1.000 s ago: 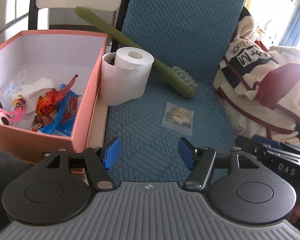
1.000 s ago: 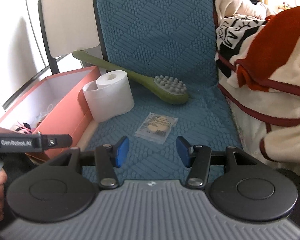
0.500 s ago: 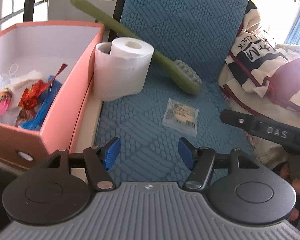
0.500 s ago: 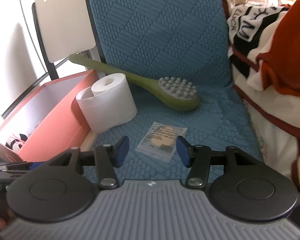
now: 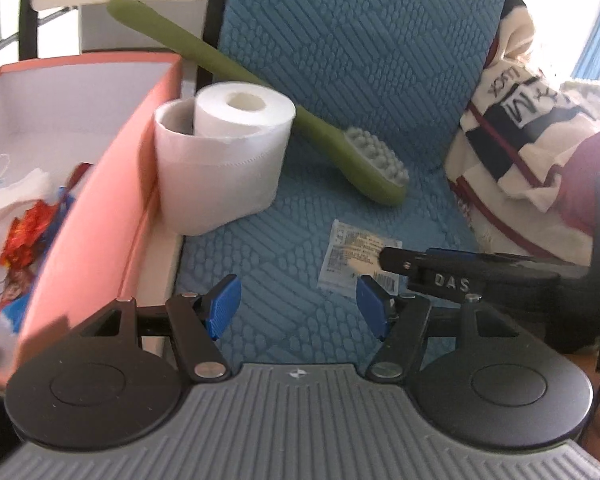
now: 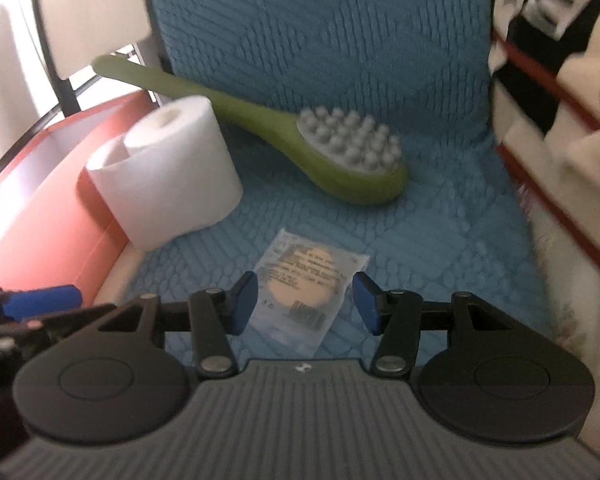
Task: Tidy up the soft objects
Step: 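Lower the right gripper onto the clear sealed packet and close on it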
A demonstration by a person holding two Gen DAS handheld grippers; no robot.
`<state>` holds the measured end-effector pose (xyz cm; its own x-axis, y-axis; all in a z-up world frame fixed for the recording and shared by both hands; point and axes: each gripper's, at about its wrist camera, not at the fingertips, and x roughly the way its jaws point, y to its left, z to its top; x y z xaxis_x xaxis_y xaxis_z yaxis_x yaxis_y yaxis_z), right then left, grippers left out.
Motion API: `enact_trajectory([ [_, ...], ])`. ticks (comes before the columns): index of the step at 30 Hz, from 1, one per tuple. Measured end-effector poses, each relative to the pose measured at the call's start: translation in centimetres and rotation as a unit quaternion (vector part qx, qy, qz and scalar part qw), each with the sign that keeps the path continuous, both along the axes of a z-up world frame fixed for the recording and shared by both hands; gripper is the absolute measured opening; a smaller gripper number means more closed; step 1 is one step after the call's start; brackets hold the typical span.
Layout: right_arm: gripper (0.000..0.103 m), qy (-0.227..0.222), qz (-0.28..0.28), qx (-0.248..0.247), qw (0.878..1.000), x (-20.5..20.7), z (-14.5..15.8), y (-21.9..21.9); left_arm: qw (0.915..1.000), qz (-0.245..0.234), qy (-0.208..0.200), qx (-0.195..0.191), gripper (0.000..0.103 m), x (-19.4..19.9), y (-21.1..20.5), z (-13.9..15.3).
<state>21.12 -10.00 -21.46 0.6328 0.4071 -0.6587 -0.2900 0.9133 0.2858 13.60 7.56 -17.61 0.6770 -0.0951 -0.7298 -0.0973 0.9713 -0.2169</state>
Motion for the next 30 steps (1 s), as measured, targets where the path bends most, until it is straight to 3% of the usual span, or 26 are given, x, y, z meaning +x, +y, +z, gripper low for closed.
enact_trajectory([
  [2, 0.059, 0.013, 0.0, 0.01, 1.0, 1.0, -0.5, 0.0, 0.9999, -0.007, 0.013, 0.003, 0.069, 1.0, -0.2, -0.4],
  [3, 0.07, 0.013, 0.0, 0.006, 1.0, 1.3, -0.6, 0.2, 0.9997, -0.012, 0.019, 0.005, 0.069, 1.6, -0.2, -0.6],
  [4, 0.074, 0.01, -0.003, -0.006, 1.0, 1.5, -0.8, 0.4, 0.9995, -0.015, 0.026, 0.007, 0.069, 2.3, -0.1, -0.7],
  [12, 0.074, 0.01, 0.007, -0.028, 1.0, 3.5, -1.7, 1.8, 0.9993, -0.016, 0.035, 0.004, 0.069, 4.5, 0.9, -1.3],
  [21, 0.074, -0.008, 0.042, -0.105, 0.994, 3.6, -2.9, 4.0, 0.9987, -0.021, 0.045, -0.012, 0.069, 4.2, 0.8, -2.0],
  [26, 0.067, -0.004, 0.04, -0.097, 0.994, 3.8, -2.9, 3.5, 0.9985, -0.02, 0.048, -0.016, 0.069, 4.2, 0.6, -2.1],
  [30, 0.049, -0.003, 0.035, -0.096, 0.995, 3.6, -2.7, 3.3, 0.9987, -0.02, 0.045, -0.016, 0.069, 3.9, 0.6, -1.9],
])
